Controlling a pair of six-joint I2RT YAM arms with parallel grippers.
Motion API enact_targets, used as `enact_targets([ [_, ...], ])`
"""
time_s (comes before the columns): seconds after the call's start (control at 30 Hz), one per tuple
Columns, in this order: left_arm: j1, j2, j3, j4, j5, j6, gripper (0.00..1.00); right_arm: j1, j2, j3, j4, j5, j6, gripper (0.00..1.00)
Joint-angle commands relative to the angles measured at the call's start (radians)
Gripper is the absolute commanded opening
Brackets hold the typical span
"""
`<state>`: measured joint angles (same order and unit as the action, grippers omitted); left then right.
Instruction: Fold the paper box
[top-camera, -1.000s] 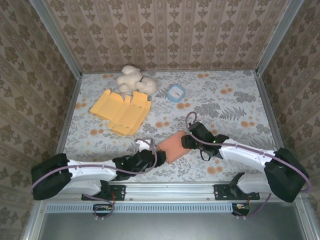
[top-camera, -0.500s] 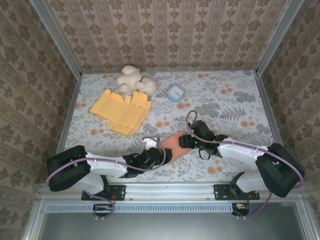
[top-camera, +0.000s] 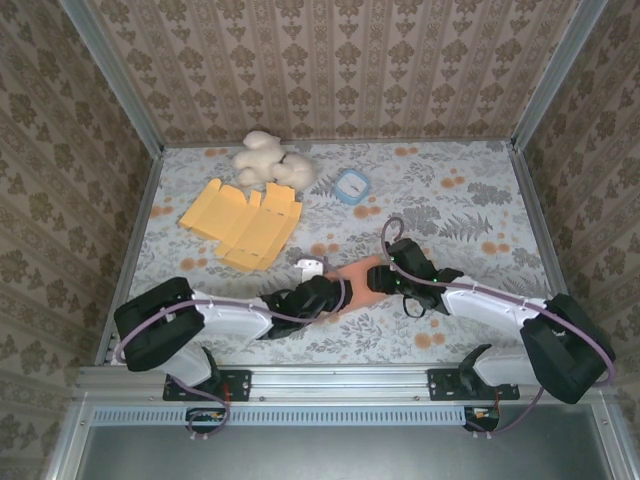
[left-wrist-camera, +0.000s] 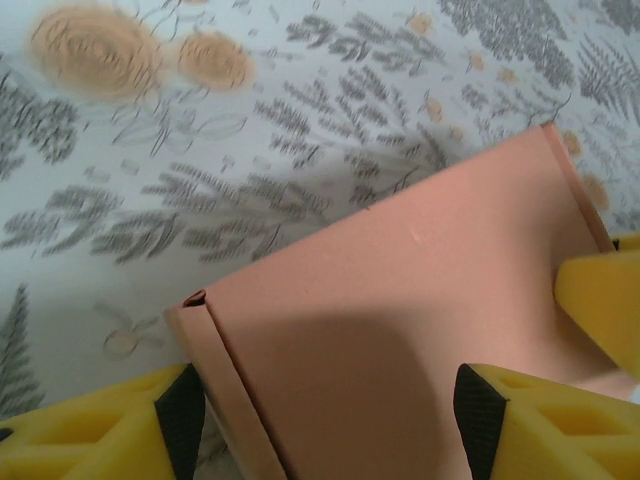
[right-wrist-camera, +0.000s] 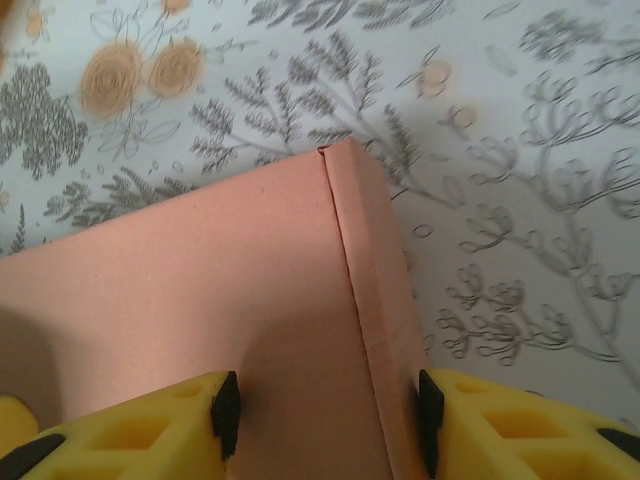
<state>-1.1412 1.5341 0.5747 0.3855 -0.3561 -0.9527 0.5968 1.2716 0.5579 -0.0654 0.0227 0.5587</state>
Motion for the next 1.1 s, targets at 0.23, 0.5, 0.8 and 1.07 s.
enact_targets([
  [0.23, 0.093, 0.172, 0.334, 0.028, 0.232, 0.108, 0.69, -0.115, -0.049, 0.119, -0.023, -0.024, 0.008, 0.51],
  [0.5, 0.178, 0.386, 0.609, 0.007, 0.388, 0.117, 0.67, -0.267, 0.031, 0.227, -0.018, -0.069, -0.02, 0.5],
  [0.8, 0.201, 0.588, 0.908, -0.063, 0.463, 0.169, 0.67, -0.429, 0.171, 0.295, 0.042, -0.116, -0.059, 0.5],
  [1.07, 0.201, 0.735, 1.076, -0.095, 0.493, 0.169, 0.67, -0.576, 0.259, 0.328, 0.07, -0.181, -0.072, 0.51],
])
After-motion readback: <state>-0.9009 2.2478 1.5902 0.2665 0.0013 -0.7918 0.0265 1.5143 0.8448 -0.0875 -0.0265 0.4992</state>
